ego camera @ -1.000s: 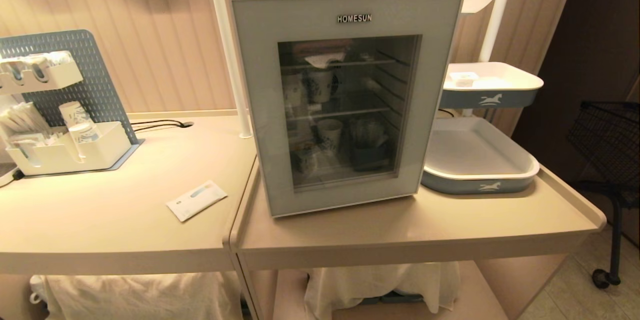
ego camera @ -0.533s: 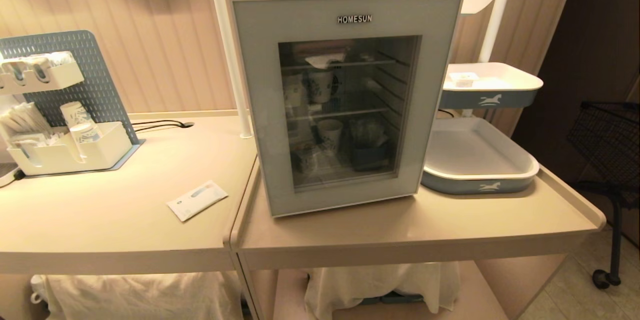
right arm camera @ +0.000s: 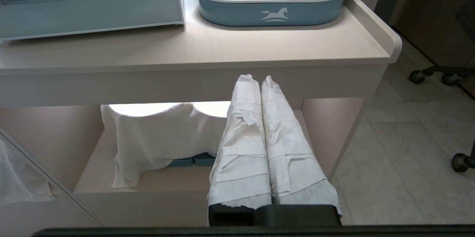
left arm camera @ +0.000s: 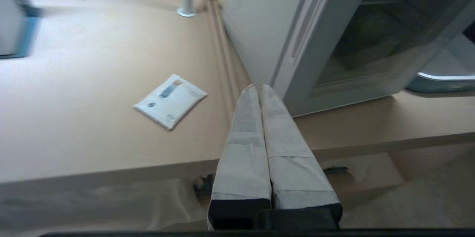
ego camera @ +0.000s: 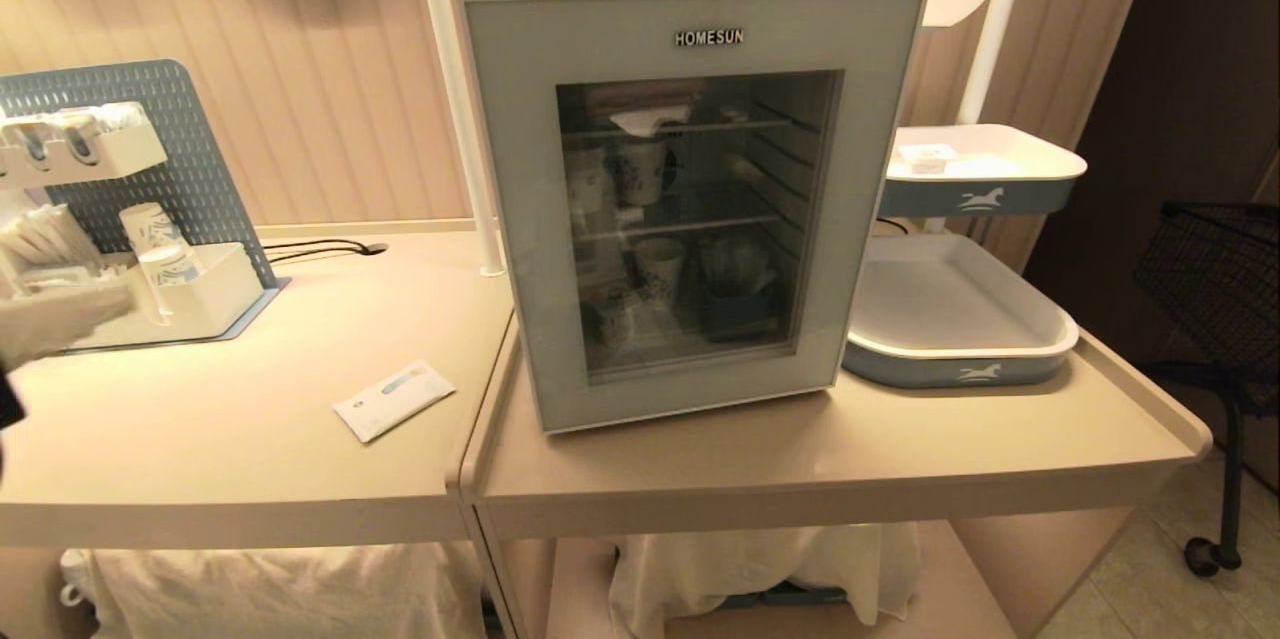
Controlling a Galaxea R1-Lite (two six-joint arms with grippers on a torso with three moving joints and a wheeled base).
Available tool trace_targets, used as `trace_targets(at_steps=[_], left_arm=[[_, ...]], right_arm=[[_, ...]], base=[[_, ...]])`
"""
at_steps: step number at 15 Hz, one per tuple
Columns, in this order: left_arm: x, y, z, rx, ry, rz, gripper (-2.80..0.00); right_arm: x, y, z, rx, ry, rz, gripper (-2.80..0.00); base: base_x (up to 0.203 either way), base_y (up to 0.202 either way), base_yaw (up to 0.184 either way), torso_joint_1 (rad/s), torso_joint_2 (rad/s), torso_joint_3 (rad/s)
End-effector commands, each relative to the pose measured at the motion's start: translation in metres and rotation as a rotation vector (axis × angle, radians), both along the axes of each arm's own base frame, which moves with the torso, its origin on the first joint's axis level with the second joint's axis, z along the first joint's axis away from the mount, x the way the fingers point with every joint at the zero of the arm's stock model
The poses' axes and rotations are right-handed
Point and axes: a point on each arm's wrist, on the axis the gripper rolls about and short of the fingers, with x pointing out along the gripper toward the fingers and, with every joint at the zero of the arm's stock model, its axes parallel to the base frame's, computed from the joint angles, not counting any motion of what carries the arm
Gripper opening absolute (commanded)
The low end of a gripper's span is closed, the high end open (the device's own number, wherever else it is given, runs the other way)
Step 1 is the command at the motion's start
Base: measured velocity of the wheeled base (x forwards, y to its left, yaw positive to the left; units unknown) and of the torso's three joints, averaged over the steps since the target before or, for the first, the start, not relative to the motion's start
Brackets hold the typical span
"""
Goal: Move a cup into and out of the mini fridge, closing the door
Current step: Open the freezer door
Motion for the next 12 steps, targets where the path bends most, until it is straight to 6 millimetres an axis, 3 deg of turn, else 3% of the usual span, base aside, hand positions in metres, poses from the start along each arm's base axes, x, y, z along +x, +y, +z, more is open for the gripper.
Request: trace_targets(at_steps=[1, 5, 9, 10, 12], left_arm=[[0.079, -0.004, -0.022, -0.063, 0.155, -0.155, -2.8], [0.156, -0.011, -0.039, -0.167, 0.15, -0.473, -2.8], [0.2, -0.013, -0.061, -0.206, 0.174, -0.603, -2.7], [0.208, -0.013, -0.068, -0.201, 0.172, -0.609, 0.0], [0.22, -0.013, -0.077, -0.179, 0.114, -0.618, 0.0]], right_arm=[[0.0, 0.0, 0.0, -0.001, 0.003, 0.001, -2.8], [0.0, 0.0, 0.0, -0.001, 0.002, 0.001, -2.8], [0.0, 0.0, 0.0, -0.001, 0.002, 0.001, -2.8], [0.0, 0.0, 0.0, -0.001, 0.002, 0.001, -2.8], [0.0, 0.0, 0.0, -0.001, 0.002, 0.001, -2.8]], base=[[0.0, 0.0, 0.0, 0.0, 0.0, 0.0], [0.0, 0.0, 0.0, 0.0, 0.0, 0.0], [0.0, 0.0, 0.0, 0.0, 0.0, 0.0], [0.0, 0.0, 0.0, 0.0, 0.0, 0.0], [0.0, 0.0, 0.0, 0.0, 0.0, 0.0]])
